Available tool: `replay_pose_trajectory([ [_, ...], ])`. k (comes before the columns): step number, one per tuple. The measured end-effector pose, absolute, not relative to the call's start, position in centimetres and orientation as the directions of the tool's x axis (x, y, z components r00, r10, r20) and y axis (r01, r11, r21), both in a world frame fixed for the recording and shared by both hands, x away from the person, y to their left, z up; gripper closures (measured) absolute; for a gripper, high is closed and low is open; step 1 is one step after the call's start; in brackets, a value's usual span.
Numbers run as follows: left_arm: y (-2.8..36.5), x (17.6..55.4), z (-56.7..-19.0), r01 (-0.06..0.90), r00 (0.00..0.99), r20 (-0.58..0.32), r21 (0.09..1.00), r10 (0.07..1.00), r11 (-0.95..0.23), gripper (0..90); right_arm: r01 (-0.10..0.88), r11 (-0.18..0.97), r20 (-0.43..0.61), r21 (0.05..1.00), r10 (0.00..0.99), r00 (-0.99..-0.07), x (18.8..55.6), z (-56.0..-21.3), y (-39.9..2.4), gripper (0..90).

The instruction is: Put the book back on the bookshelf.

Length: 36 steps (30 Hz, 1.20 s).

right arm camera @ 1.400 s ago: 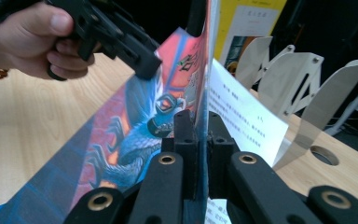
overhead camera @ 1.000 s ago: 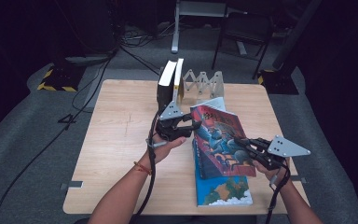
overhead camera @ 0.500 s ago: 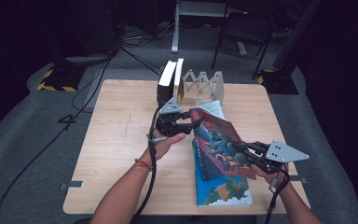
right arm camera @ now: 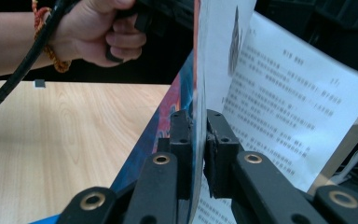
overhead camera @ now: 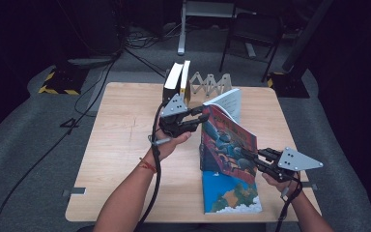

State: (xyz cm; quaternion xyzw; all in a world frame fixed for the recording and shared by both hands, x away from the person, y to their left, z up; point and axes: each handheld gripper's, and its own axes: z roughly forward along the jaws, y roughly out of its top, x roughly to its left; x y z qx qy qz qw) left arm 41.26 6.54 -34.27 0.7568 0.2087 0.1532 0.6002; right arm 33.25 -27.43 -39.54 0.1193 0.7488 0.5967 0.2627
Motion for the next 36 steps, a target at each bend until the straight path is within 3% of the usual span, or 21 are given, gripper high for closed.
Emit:
replay_pose_trajectory([
  [12,6.5,38.0,-35.2,0.012,0.905,0.082,0.976,0.417,-0.219,65.8,-0.097,0.3,-0.234,0.949,0.464,-0.855,32.0,-40.6,-28.7,86.1],
  [15,5.6,37.7,-36.2,0.007,0.898,0.119,0.959,0.424,-0.284,54.8,-0.104,0.308,-0.244,0.946,0.458,-0.855,31.6,-40.7,-28.7,86.1],
  [19,4.5,38.0,-38.5,0.06,0.92,0.068,0.949,0.386,-0.311,46.2,-0.098,0.297,-0.232,0.95,0.458,-0.858,31.3,-40.9,-28.9,86.1],
  [23,3.6,37.9,-39.7,0.076,0.933,0.048,0.942,0.357,-0.327,45.0,-0.098,0.293,-0.23,0.951,0.458,-0.859,31.1,-41.0,-29.0,86.1],
  [26,3.2,37.7,-40.0,0.076,0.932,0.053,0.938,0.358,-0.337,47.0,-0.102,0.294,-0.235,0.95,0.463,-0.855,31.0,-41.0,-29.0,85.5],
  [31,3.8,37.0,-39.9,0.05,0.926,0.085,0.939,0.368,-0.341,66.9,-0.098,0.289,-0.238,0.952,0.503,-0.831,31.2,-41.0,-29.6,79.9],
  [36,3.9,36.2,-39.7,0.017,0.942,0.108,0.93,0.317,-0.368,71.7,-0.073,0.238,-0.201,0.968,0.572,-0.795,31.6,-40.4,-30.8,64.4],
])
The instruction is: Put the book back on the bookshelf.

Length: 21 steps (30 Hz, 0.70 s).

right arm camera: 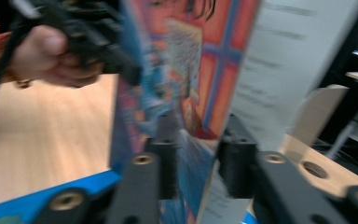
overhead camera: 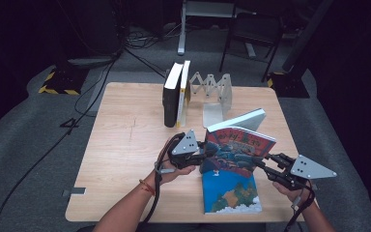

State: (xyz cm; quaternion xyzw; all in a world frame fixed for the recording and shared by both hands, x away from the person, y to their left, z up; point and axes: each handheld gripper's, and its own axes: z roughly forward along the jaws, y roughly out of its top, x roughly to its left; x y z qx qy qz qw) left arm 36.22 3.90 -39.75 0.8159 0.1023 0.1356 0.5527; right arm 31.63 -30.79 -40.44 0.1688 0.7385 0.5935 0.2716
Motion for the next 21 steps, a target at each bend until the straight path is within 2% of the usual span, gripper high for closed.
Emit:
replay_pose_trajectory([
  [6,3.6,35.5,-39.7,-0.003,0.948,0.123,0.926,0.293,-0.378,73.2,-0.03,0.207,-0.165,0.978,0.676,-0.718,32.5,-39.8,-31.7,46.2],
  [11,3.5,35.1,-39.8,-0.004,0.946,0.126,0.926,0.298,-0.377,73.4,0.009,0.212,-0.139,0.977,0.673,-0.726,34.0,-39.7,-31.6,38.4],
  [16,3.5,35.1,-40.0,0.006,0.943,0.114,0.934,0.313,-0.358,73.2,0.02,0.213,-0.126,0.977,0.649,-0.75,35.2,-39.7,-30.9,37.6],
  [18,3.4,35.2,-40.0,0.007,0.941,0.112,0.937,0.319,-0.349,72.9,0.026,0.209,-0.114,0.978,0.632,-0.767,35.5,-39.9,-30.6,44.1],
  [21,3.3,35.1,-40.1,0.004,0.938,0.115,0.94,0.327,-0.342,72.0,0.041,0.204,-0.101,0.978,0.638,-0.763,35.8,-40.0,-30.3,43.8],
])
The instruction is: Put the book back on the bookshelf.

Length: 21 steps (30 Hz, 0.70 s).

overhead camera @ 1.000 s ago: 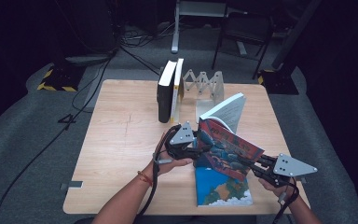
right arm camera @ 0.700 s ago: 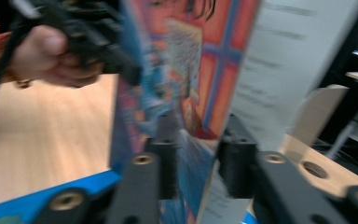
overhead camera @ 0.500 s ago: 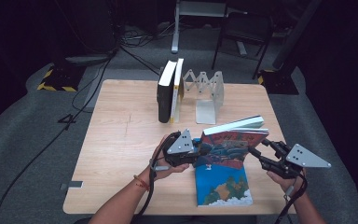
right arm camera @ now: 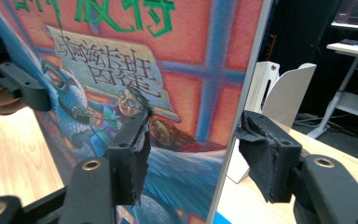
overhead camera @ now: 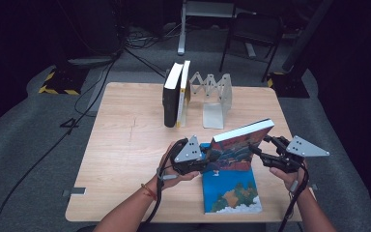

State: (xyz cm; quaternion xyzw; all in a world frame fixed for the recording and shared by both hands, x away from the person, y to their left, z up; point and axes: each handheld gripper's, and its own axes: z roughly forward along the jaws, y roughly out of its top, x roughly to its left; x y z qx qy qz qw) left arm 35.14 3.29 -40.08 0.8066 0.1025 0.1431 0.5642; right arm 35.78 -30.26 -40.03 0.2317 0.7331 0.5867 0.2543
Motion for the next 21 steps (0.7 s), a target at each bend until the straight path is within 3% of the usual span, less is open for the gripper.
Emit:
replay_pose_trajectory([
  [9,2.5,35.1,-39.1,0.0,0.929,0.113,0.952,0.353,-0.305,61.7,0.049,0.212,-0.106,0.976,0.66,-0.744,35.5,-39.8,-29.7,44.3],
  [21,1.8,35.7,-36.5,-0.018,0.911,0.121,0.967,0.395,-0.256,59.9,0.041,0.23,-0.126,0.972,0.664,-0.737,35.3,-39.5,-29.0,44.3],
])
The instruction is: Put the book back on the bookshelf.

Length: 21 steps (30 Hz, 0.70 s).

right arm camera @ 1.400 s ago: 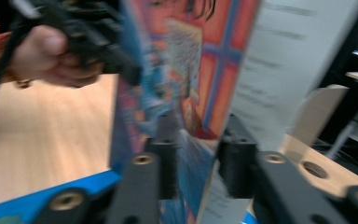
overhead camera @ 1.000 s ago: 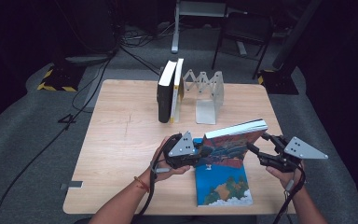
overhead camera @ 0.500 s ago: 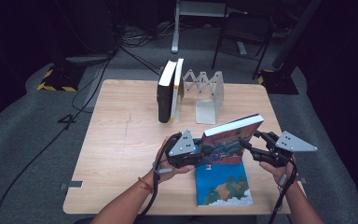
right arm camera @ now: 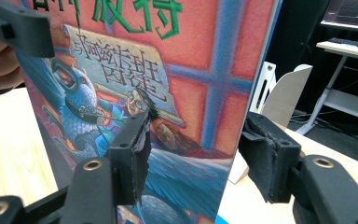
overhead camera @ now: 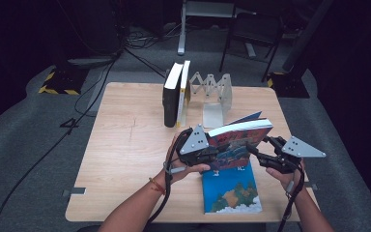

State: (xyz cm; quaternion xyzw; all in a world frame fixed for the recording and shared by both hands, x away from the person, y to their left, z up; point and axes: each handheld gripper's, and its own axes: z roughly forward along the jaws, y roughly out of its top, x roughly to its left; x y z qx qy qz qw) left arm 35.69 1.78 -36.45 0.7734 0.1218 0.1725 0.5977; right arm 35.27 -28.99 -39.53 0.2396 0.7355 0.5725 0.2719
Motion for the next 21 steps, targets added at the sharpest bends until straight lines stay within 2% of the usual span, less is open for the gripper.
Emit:
replay_pose_trajectory([
  [7,1.3,36.4,-35.9,-0.015,0.912,0.116,0.967,0.393,-0.253,59.2,0.05,0.23,-0.12,0.972,0.664,-0.738,35.2,-39.4,-28.8,43.2],
  [13,0.9,37.0,-34.8,-0.001,0.925,0.104,0.963,0.366,-0.27,69.4,0.053,0.239,-0.124,0.97,0.666,-0.736,35.3,-39.4,-28.7,40.4],
  [16,0.7,37.1,-34.3,0.003,0.912,0.11,0.962,0.395,-0.275,67.0,0.056,0.241,-0.123,0.969,0.667,-0.735,35.4,-39.4,-28.5,39.6],
  [21,0.3,37.1,-34.1,0.01,0.918,0.101,0.961,0.383,-0.278,69.1,0.071,0.232,-0.107,0.97,0.674,-0.731,35.5,-39.3,-28.5,39.6],
])
